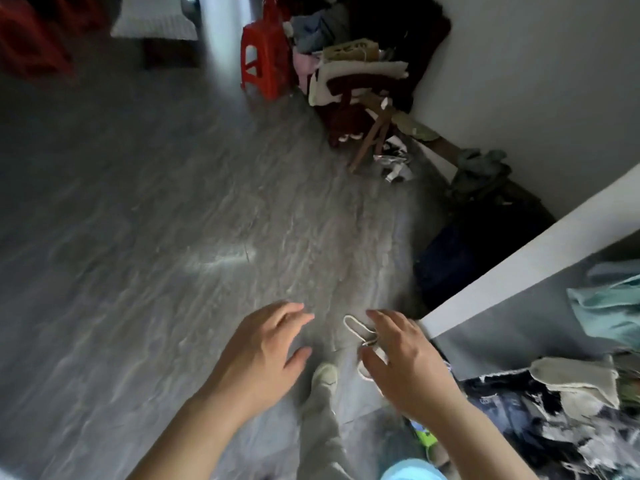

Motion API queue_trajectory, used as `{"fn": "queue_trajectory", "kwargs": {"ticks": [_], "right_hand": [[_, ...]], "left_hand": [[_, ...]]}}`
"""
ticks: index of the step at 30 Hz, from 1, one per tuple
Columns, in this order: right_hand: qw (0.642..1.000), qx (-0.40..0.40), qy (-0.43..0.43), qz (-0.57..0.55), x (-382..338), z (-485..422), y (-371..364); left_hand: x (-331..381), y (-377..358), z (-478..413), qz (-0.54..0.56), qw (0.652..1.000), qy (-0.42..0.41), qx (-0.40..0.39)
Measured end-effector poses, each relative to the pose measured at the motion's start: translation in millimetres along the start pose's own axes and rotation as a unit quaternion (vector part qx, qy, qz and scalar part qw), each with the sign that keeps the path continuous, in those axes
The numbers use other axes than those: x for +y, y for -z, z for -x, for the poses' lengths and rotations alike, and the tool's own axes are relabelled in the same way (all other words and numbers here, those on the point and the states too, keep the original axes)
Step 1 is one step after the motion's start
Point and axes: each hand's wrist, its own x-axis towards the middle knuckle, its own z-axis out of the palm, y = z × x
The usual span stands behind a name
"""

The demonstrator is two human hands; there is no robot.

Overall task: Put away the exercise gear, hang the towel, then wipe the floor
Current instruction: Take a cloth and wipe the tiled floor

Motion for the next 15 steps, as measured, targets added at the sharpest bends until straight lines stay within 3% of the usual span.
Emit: {"fn": "queue_trajectory", "kwargs": {"ticks": [7,15], "right_hand": [[0.999,-0.022,0.027,-0.011,22,-162,31],[0.998,-0.031,0.048,-0.002,38,-324,98]], "left_hand": [[-41,6,-156,-0.072,0.995,-0.007,-0.068],[-85,35,-311,-0.08,0.995,0.036,-0.048]]}}
